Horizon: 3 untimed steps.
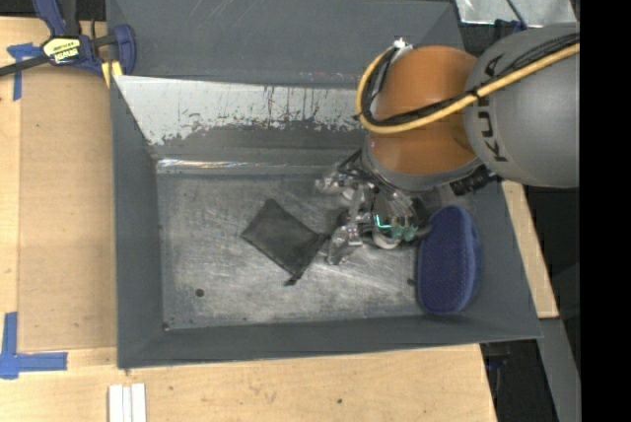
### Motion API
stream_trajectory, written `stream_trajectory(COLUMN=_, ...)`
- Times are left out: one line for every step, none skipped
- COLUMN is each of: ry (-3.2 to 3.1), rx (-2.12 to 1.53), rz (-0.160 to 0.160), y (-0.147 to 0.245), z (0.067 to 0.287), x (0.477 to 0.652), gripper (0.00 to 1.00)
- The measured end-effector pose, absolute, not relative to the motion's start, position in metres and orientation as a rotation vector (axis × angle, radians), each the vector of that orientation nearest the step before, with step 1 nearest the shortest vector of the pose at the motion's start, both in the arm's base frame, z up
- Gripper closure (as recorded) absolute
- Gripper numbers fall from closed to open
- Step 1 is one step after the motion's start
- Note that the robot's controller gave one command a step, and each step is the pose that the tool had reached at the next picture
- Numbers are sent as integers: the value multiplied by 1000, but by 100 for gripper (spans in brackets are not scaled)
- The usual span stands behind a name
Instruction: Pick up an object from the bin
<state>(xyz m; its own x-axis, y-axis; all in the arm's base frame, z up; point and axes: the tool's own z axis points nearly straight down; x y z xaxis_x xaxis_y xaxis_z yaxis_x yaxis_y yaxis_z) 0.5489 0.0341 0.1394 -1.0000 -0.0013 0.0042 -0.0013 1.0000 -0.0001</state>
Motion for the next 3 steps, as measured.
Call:
stream_trajectory(ry=-3142, rx=-190, rz=3, y=93, z=73, x=588, gripper=0)
stream_trajectory(ry=-3161, rx=-195, rz=-7, y=93, z=79, x=593, gripper=100)
stream_trajectory(ry=-3148, rx=-192, rz=-4, y=100, z=252, x=600, gripper=100)
